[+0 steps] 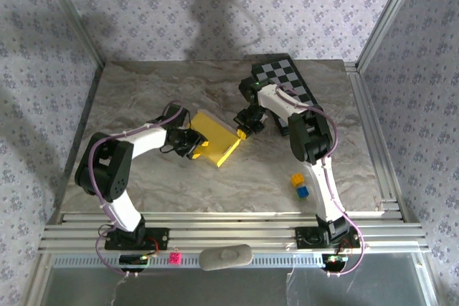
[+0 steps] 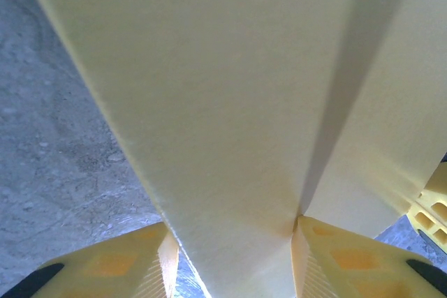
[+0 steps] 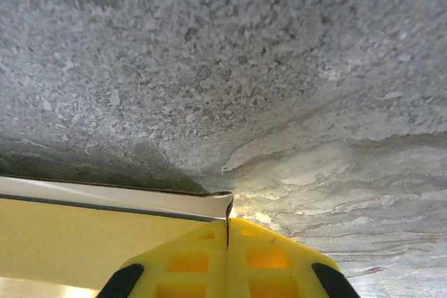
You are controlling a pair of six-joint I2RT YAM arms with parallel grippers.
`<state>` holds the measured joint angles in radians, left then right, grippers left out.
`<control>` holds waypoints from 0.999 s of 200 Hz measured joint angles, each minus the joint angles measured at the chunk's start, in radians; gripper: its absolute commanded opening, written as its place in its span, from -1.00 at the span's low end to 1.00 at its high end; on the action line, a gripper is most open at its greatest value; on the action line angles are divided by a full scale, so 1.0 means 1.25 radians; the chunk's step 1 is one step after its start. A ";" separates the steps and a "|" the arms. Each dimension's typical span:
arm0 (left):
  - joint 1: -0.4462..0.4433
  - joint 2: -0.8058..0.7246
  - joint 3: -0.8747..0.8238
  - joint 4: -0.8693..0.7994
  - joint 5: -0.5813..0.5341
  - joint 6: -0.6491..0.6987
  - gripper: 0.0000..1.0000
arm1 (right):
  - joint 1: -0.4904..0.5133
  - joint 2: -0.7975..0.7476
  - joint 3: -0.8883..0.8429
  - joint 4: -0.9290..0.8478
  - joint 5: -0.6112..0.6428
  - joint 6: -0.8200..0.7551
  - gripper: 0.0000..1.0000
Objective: Fold the paper box
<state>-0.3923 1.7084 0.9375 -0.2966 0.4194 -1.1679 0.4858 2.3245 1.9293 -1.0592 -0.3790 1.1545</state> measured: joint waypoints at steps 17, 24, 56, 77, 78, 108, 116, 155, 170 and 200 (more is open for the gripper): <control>0.000 -0.003 -0.005 0.005 0.000 0.000 -0.14 | 0.000 0.001 0.002 -0.001 0.000 0.011 -1.00; 0.000 -0.004 -0.006 0.005 0.000 0.000 -0.14 | 0.000 0.002 0.003 -0.001 0.000 0.014 -1.00; 0.000 -0.004 -0.006 0.007 0.000 0.000 -0.14 | 0.001 0.002 0.004 -0.002 0.000 0.026 -1.00; 0.000 -0.004 -0.006 0.007 0.000 0.000 -0.14 | 0.002 0.002 0.004 -0.002 0.001 0.028 -1.00; 0.000 -0.004 -0.006 0.007 0.000 -0.001 -0.14 | 0.002 0.002 0.004 -0.002 0.001 0.028 -1.00; 0.000 -0.004 -0.006 0.008 0.000 -0.003 -0.14 | 0.003 0.002 0.004 -0.002 0.004 0.028 -1.00; 0.000 -0.004 -0.006 0.008 0.000 -0.003 -0.14 | 0.003 0.002 0.004 -0.002 0.004 0.028 -1.00; 0.000 -0.004 -0.008 0.012 0.000 -0.007 -0.14 | 0.006 0.002 0.004 0.000 0.007 0.028 -1.00; 0.000 -0.004 -0.009 0.014 0.001 -0.010 -0.13 | 0.006 0.001 0.004 0.000 0.007 0.031 -1.00; 0.000 -0.007 -0.022 0.035 0.005 -0.029 -0.13 | 0.011 -0.007 -0.004 0.003 0.014 0.040 -1.00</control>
<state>-0.3923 1.6993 0.9096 -0.2531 0.4259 -1.2041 0.4992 2.3161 1.9247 -1.0550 -0.3614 1.2041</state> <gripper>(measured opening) 0.434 0.049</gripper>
